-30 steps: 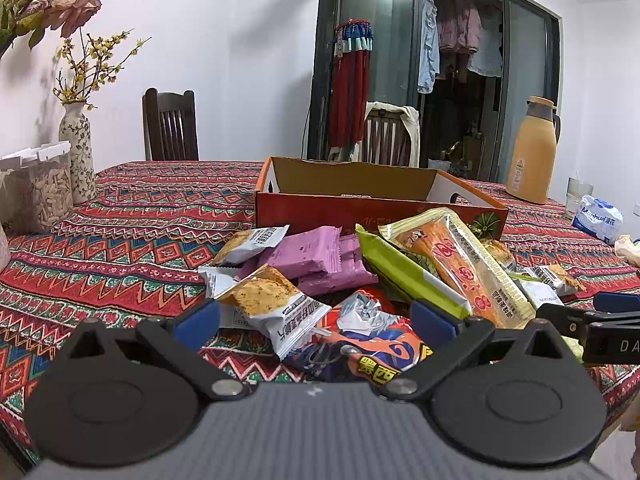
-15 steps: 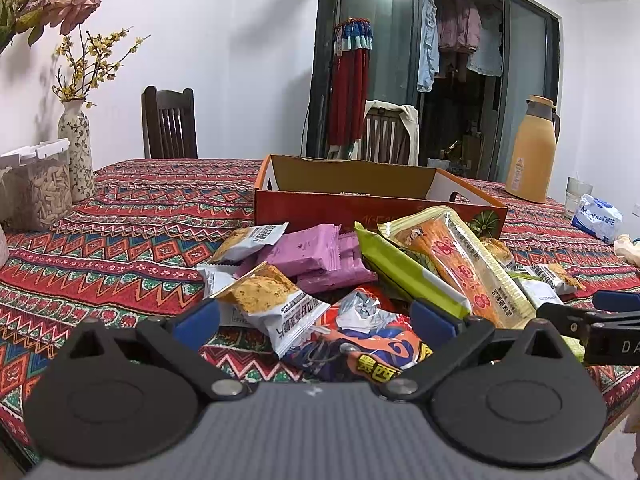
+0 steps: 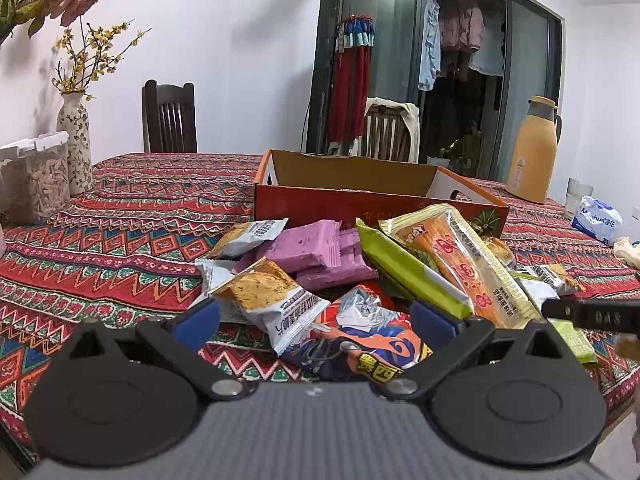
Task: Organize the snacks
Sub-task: 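Grasp the white-green bar with the right tool while the left tool grasps a cracker packet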
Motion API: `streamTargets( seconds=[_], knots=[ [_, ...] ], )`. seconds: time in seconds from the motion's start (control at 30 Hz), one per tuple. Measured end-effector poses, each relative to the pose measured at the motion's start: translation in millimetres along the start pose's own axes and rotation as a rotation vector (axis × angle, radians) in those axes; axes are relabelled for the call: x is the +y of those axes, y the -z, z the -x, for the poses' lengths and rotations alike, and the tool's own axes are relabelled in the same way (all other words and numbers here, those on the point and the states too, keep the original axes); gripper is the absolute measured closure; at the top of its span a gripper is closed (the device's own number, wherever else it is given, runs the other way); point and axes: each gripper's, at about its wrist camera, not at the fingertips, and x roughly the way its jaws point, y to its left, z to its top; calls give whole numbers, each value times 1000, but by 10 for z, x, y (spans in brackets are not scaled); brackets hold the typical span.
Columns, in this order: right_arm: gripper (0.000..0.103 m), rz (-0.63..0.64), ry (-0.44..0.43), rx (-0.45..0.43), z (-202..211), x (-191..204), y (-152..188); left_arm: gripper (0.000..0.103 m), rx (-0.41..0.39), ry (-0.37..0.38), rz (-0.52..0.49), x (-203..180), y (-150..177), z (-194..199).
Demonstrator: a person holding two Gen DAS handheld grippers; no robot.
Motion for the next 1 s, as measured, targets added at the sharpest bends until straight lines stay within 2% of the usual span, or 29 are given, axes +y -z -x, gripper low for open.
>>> streamTargets(
  seconds=[0.1,0.23,0.37,0.63,0.77,0.83,0.97,1.0],
  knots=[
    [53,4,13,11,-91,23,-51,0,2,0,3,9,-5,-10],
    [55,35,34,79,-246,100,16,0,2,-5,10,46,-17,-17],
    [67,74,37,57,-207,136,72,0,4,-13,20,89,-30,-35],
    [68,50,23,-35,7,58,36,0,25,-61,41,170,-170,-141],
    [68,57,9,-68,63,93,-26,0,82,-95,72,182,-289,-306],
    [68,59,1,-74,47,107,-34,7,119,-122,88,196,-331,-420],
    [68,58,-19,-77,31,134,-40,10,174,-149,132,234,-377,-620],
    [68,60,-24,-77,33,141,-37,14,179,-154,130,228,-383,-652]
  ],
)
